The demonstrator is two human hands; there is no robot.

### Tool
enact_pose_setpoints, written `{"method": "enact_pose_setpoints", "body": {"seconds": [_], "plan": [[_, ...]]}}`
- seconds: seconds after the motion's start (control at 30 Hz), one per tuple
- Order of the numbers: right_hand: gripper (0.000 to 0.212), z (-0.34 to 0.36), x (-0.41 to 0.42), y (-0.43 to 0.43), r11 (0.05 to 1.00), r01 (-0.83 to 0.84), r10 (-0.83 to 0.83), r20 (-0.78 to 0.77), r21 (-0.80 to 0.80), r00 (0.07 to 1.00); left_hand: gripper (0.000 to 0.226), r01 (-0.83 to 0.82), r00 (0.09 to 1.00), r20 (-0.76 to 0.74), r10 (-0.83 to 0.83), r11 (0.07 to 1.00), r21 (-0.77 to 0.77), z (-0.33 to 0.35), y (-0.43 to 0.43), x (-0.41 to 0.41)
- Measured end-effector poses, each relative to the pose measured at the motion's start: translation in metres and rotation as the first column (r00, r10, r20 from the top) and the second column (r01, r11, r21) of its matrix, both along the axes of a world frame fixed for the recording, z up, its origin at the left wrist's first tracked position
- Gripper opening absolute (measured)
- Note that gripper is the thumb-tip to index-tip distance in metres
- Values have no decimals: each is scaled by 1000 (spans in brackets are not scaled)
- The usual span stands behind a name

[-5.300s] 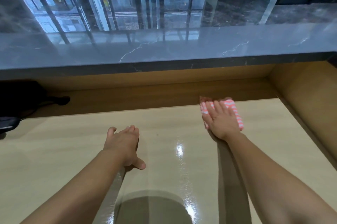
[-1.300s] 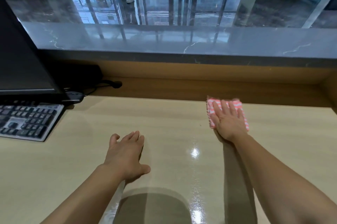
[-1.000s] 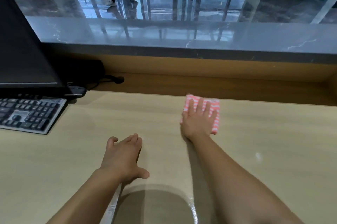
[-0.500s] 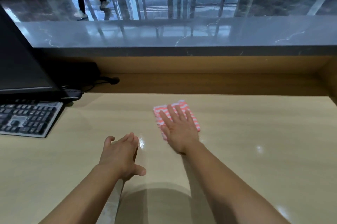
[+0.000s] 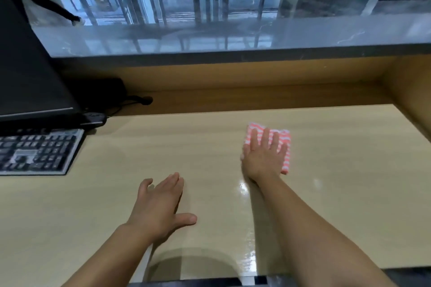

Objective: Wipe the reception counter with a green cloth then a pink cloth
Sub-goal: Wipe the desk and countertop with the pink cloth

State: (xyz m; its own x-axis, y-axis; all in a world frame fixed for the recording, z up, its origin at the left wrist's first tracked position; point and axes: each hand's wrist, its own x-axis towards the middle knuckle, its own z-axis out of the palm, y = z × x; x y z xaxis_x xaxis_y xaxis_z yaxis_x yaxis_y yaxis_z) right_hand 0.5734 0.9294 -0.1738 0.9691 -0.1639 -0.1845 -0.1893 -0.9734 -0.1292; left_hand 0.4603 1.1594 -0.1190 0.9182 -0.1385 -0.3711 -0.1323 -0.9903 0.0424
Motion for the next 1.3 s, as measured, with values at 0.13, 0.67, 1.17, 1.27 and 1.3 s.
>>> {"method": "enact_pose_setpoints", "body": {"seconds": [0.13,0.67,1.17,1.27,1.3], "plan": [[58,-6,-36,84,959,-282,281,27,38,959,81,44,999,18,-44,999,-3,2,11,-16],[57,9,-67,-46,980,-197,198,-50,18,979,82,33,999,-33,-30,994,108,-4,10,-29],[66,3,-114,92,957,-289,288,-44,-12,957,77,20,998,58,-24,997,80,-11,33,-63],[60,2,-133,131,880,-472,474,-54,45,879,59,29,995,94,-37,996,80,-9,37,-70],[59,1,-136,135,856,-515,517,-59,56,854,54,32,994,100,-40,996,82,-8,37,-72]]}}
